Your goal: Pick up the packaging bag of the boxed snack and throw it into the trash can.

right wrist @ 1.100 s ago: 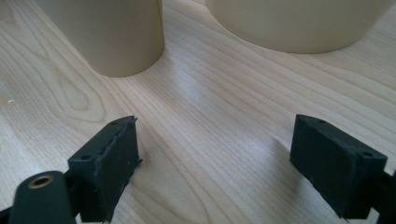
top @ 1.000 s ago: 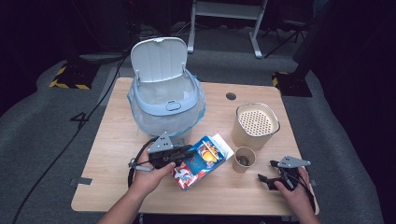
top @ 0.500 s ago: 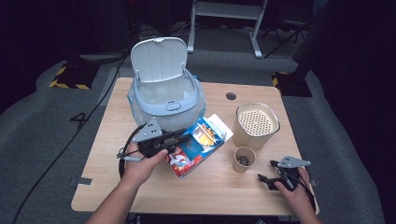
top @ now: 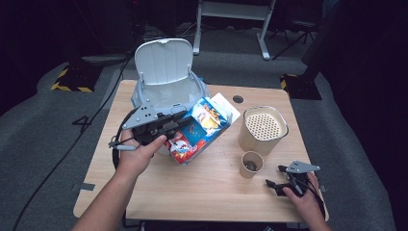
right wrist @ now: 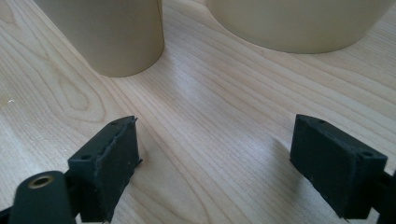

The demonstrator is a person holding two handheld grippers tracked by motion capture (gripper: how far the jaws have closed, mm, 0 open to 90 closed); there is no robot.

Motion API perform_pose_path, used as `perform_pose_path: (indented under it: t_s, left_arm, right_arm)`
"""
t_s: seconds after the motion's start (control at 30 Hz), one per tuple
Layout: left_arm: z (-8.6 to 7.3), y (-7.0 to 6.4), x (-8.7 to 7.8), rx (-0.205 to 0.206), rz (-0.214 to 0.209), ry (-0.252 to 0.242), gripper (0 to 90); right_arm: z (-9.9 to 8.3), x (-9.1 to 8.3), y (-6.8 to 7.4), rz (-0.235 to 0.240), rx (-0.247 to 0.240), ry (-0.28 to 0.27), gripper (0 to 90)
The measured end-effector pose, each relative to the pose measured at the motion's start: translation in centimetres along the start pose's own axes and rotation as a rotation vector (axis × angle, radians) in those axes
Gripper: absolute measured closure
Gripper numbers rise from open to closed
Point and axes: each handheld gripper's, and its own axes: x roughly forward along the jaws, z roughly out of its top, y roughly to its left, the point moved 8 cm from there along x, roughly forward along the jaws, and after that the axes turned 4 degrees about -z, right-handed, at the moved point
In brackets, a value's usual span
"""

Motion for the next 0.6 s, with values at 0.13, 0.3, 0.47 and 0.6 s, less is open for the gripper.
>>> perform_pose_path:
  t_s: [0.13, 0.3, 0.47, 0.6]
  left_arm:
    - [1.7, 0.8, -0.4, 0.002, 0.018, -0.032, 75.9]
    - [3.5, 2.1, -0.8, 0.004, 0.050, -0.063, 75.9]
    - [4.8, 3.3, -1.3, 0.007, 0.087, -0.091, 75.8]
    - [5.9, 4.6, -1.6, 0.004, 0.119, -0.121, 75.8]
  right_arm:
    - [0.0, 0.0, 0.0, 0.000, 0.000, 0.000, 15.4]
    - [0.0, 0.0, 0.0, 0.000, 0.000, 0.000, 15.4]
    - [0.0, 0.0, 0.0, 0.000, 0.000, 0.000, 15.4]
    - [0.0, 0.0, 0.0, 0.000, 0.001, 0.000, 15.4]
